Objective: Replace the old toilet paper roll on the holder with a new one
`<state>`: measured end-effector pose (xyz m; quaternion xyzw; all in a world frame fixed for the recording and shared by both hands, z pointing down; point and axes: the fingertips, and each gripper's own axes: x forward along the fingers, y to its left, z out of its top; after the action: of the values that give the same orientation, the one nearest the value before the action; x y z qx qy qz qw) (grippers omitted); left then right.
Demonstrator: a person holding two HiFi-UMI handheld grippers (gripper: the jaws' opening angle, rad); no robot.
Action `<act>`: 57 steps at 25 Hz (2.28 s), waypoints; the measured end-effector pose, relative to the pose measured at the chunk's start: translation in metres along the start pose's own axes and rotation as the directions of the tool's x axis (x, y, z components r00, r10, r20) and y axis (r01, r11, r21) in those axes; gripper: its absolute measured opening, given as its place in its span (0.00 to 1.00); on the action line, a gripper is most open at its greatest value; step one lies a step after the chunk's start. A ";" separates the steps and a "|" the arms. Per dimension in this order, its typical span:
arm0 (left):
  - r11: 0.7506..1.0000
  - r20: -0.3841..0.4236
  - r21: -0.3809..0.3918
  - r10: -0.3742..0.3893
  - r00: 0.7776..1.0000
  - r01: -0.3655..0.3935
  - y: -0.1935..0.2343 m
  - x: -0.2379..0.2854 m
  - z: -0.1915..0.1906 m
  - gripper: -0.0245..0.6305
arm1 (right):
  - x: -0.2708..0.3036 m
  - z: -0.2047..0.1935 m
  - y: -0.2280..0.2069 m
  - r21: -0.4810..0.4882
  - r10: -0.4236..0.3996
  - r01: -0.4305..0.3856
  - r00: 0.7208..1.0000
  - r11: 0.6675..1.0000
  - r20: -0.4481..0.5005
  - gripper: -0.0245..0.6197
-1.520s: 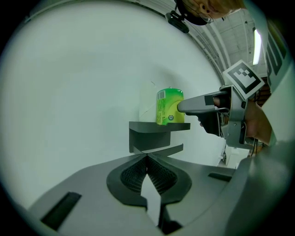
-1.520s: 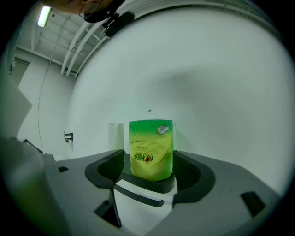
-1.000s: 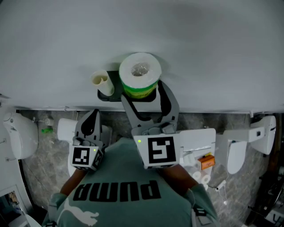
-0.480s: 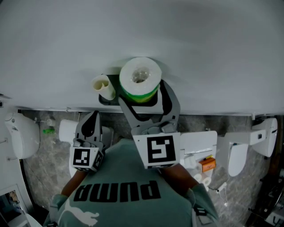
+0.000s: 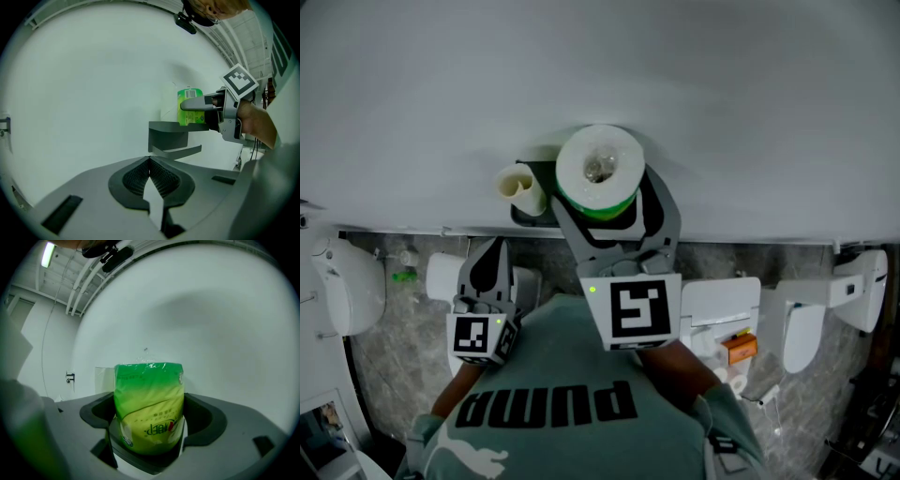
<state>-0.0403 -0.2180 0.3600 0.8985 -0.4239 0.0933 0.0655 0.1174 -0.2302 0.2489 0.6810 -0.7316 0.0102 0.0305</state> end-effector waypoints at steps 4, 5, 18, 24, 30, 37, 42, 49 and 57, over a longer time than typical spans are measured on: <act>1.000 -0.005 -0.006 -0.001 1.000 0.001 0.000 -0.001 -0.001 0.04 | -0.002 0.002 0.000 -0.001 -0.006 0.006 1.000 1.000 0.017 0.72; 1.000 -0.005 -0.006 -0.004 1.000 0.004 -0.001 -0.002 -0.001 0.04 | -0.003 0.004 0.000 -0.003 -0.009 0.009 1.000 1.000 0.027 0.72; 0.996 0.002 0.001 -0.085 0.996 0.085 -0.023 0.005 0.000 0.04 | -0.037 0.031 -0.031 0.081 -0.116 0.107 0.986 0.991 0.117 0.71; 0.988 -0.004 0.014 -0.155 0.988 0.155 -0.043 0.014 0.001 0.04 | -0.059 0.020 -0.048 0.055 -0.151 0.146 0.984 0.988 0.093 0.71; 0.973 -0.052 0.056 -0.222 0.974 0.225 -0.061 0.024 -0.010 0.04 | -0.080 0.007 -0.074 0.132 -0.225 0.213 0.971 0.968 0.081 0.71; 0.957 -0.060 0.058 -0.280 0.958 0.284 -0.081 0.031 -0.009 0.04 | -0.100 -0.017 -0.098 0.266 -0.285 0.262 0.957 0.928 0.055 0.71; 0.949 -0.078 0.062 -0.304 0.949 0.309 -0.090 0.034 -0.014 0.04 | -0.106 -0.034 -0.103 0.371 -0.284 0.244 0.957 0.896 0.056 0.71; 0.945 -0.100 0.073 -0.312 0.945 0.319 -0.095 0.038 -0.021 0.04 | -0.107 -0.059 -0.111 0.524 -0.281 0.207 0.957 0.826 0.065 0.71; 0.945 -0.128 0.091 -0.303 0.944 0.315 -0.087 0.036 -0.027 0.04 | -0.093 -0.091 -0.112 0.719 -0.267 0.139 0.962 0.681 0.066 0.71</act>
<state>0.0467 -0.1845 0.3914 0.9494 -0.2674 0.1557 0.0533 0.2381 -0.1402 0.3316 0.7157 -0.5909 0.2300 -0.2929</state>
